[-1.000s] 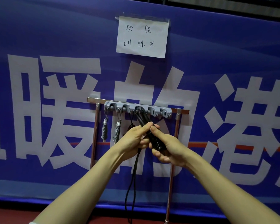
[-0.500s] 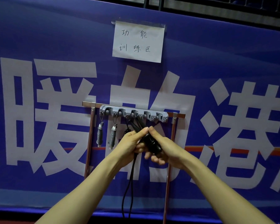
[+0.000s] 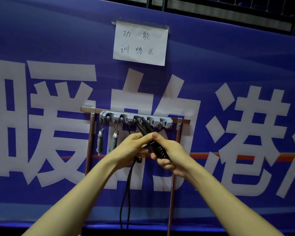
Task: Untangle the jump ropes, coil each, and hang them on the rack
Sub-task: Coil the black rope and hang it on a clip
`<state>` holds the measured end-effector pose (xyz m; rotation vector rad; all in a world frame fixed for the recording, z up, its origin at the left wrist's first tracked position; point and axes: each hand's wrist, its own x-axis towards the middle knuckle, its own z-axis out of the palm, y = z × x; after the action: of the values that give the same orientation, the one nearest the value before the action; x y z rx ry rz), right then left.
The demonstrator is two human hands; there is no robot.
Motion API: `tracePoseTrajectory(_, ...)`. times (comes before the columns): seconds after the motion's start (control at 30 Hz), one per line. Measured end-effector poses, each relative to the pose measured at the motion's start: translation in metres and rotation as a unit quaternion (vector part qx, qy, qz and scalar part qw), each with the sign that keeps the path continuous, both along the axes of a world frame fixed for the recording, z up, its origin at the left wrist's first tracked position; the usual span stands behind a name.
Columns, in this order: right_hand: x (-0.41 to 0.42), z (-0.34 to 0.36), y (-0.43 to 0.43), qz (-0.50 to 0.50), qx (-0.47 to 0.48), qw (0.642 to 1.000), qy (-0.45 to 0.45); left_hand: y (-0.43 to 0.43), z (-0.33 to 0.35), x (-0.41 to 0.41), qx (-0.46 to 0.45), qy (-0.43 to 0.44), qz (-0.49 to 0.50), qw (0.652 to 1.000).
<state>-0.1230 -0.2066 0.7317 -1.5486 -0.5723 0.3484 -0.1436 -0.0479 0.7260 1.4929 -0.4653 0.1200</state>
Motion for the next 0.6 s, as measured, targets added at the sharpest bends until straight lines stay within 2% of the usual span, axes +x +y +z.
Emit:
tracePoseTrajectory(0.13,0.002,0.002,0.0,-0.001,0.074,0.996,0.043,-0.003,-0.002,-0.005,-0.055,0.022,-0.036,0.998)
tracePoseTrajectory(0.23,0.001,0.003,-0.002,-0.004,0.064,0.997,0.045,-0.006,-0.011,-0.006,-0.038,0.038,-0.011,0.999)
tracePoseTrajectory(0.4,-0.007,0.005,-0.011,0.006,0.037,0.999,0.02,0.001,-0.017,-0.015,0.084,-0.048,0.024,0.995)
tracePoseTrajectory(0.6,-0.021,0.01,-0.016,0.094,-0.017,0.995,-0.008,0.014,-0.037,-0.018,0.123,-0.141,0.046,0.981)
